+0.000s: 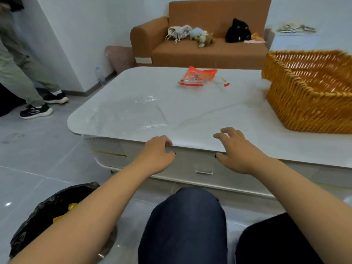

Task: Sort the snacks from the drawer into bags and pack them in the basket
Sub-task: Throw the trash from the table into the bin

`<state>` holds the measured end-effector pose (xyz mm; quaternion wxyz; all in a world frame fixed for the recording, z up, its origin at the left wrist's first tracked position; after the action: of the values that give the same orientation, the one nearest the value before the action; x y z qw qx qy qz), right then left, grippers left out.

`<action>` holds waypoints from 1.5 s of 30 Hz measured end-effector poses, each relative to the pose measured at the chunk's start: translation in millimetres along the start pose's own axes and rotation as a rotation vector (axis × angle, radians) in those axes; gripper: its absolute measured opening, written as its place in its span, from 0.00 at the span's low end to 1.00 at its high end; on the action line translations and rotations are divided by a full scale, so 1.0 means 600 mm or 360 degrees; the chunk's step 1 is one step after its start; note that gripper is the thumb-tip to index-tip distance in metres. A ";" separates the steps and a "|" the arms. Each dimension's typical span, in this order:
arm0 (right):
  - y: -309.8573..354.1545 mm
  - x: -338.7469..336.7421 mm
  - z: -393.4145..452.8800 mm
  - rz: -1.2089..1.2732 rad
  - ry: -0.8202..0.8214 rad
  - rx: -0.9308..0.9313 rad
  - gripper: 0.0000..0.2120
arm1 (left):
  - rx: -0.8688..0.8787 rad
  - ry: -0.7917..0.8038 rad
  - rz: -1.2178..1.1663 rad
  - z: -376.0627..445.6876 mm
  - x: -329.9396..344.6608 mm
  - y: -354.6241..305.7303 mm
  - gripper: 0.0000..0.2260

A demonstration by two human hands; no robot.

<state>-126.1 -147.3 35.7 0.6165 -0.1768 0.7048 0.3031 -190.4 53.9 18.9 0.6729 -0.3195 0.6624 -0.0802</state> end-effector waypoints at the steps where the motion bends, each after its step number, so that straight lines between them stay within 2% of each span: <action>1: -0.023 -0.002 -0.007 0.0036 -0.0010 0.0046 0.28 | 0.0057 0.0007 0.0018 0.014 0.006 -0.036 0.17; 8: -0.153 0.011 0.019 0.0449 -0.0027 0.0336 0.31 | 0.0305 0.0125 0.0359 0.129 0.089 -0.185 0.22; 14: -0.232 0.017 0.102 0.0332 -0.0226 0.0410 0.26 | 0.0233 -0.0064 0.0353 0.242 0.155 -0.185 0.24; 16: -0.253 0.019 0.132 0.0273 -0.0304 0.0426 0.25 | 0.0329 -0.0130 0.0538 0.281 0.173 -0.182 0.25; 19: -0.278 0.010 0.187 0.0163 -0.0440 0.0417 0.23 | 0.0493 -0.0257 0.0531 0.347 0.176 -0.190 0.26; 21: -0.290 0.012 0.227 0.0177 -0.0520 0.0436 0.22 | 0.0462 -0.0371 0.0460 0.400 0.167 -0.192 0.24; 25: -0.298 0.014 0.309 0.0154 -0.0741 0.0421 0.20 | 0.0195 -0.0561 0.0451 0.507 0.146 -0.180 0.22; 28: -0.306 0.007 0.386 0.0182 -0.0763 0.0380 0.20 | 0.0271 -0.0656 0.0560 0.575 0.139 -0.186 0.20; 32: -0.333 -0.013 0.474 0.0354 -0.0957 0.0409 0.19 | 0.0403 -0.0592 0.0628 0.647 0.145 -0.200 0.18; 35: -0.347 -0.012 0.516 0.0335 -0.0974 0.0433 0.22 | 0.0267 -0.0512 0.0782 0.688 0.155 -0.191 0.22; 37: -0.349 -0.010 0.524 0.0302 -0.0978 0.0400 0.23 | 0.0191 -0.0520 0.0758 0.696 0.153 -0.185 0.25; 41: -0.347 -0.016 0.494 0.0552 -0.1202 0.0381 0.18 | 0.0289 -0.0851 0.0564 0.645 0.128 -0.186 0.22; 45: -0.322 -0.009 0.427 0.0836 -0.1326 0.0435 0.19 | 0.0406 -0.0885 0.0825 0.557 0.136 -0.194 0.22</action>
<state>190.4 -128.2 -13.7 0.7657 0.2244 0.4532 0.3975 170.2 27.6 -14.9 0.8587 -0.0651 0.4983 0.1002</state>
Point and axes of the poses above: each hand's wrist, its own z-axis towards the middle knuckle, its own x-axis out of the palm, y = z × x, the point moved 7 cm from there along z, towards the middle knuckle, and after that the axes turned 4 degrees about -x, right-handed, at the moved point
